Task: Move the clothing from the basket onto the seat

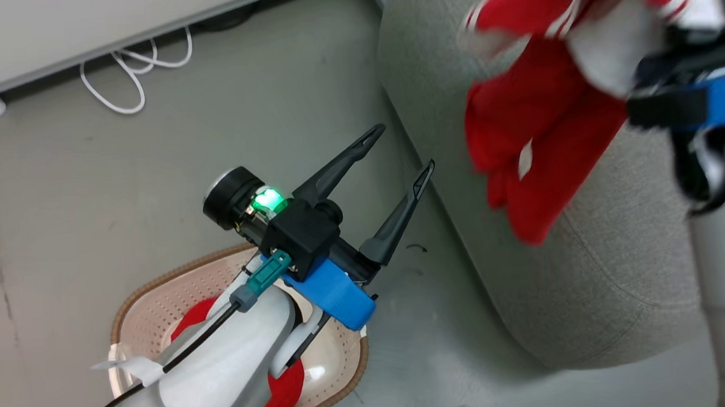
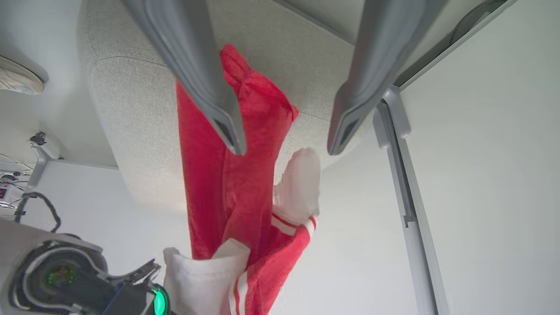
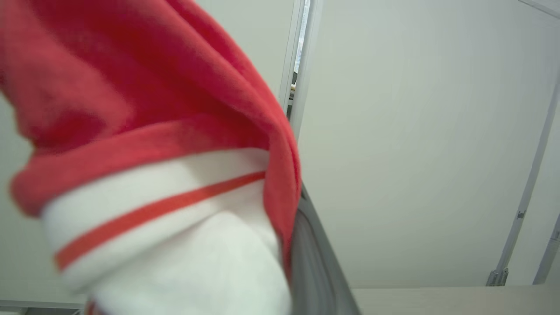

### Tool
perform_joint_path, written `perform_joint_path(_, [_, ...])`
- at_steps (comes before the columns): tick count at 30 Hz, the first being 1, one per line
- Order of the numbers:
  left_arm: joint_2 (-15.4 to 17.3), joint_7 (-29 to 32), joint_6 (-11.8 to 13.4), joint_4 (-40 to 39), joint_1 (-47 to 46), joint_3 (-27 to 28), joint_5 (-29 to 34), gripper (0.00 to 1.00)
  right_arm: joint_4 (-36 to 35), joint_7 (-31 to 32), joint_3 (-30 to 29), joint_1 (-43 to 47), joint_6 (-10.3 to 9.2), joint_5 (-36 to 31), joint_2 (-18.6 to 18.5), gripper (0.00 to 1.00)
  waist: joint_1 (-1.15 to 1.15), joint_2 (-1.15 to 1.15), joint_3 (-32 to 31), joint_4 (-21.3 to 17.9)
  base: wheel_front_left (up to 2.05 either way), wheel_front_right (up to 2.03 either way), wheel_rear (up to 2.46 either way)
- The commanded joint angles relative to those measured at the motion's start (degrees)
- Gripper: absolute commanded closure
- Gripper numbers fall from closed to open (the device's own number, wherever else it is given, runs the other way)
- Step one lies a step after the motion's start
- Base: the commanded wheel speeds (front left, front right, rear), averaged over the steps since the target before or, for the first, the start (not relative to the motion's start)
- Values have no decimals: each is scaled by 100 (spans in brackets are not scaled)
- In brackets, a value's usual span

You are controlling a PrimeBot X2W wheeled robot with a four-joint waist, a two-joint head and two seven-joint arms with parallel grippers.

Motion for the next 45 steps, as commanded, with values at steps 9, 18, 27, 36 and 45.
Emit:
perform_joint_path(9, [140, 182, -42, -244, -493, -34, 192, 0, 52, -4, -809, -1708, 3, 182, -1004, 100, 0, 0, 1009, 254, 0, 0, 0])
perform_joint_path(18, [257, 320, -57, -472, -831, -103, 377, 0, 862, -4, -1286, -2437, 3, 371, -1805, 100, 0, 0, 1734, 339, 0, 0, 0])
perform_joint_path(27, [313, 343, -65, -554, -982, -128, 429, 0, 2282, -4, -1780, -2125, 2, 467, -1534, 100, 0, 0, 2041, 417, 0, 0, 0])
perform_joint_path(36, [234, 298, -18, -524, -1107, -160, 459, 0, 3210, -4, -2137, -1739, 3, 561, -1339, 100, 0, 0, 2077, 580, 0, 0, 0])
perform_joint_path(45, [92, 133, 12, -295, -898, -198, 355, 0, 3167, -4, -2149, -1169, 3, 571, -1227, 0, 0, 0, 1600, 625, 0, 0, 0])
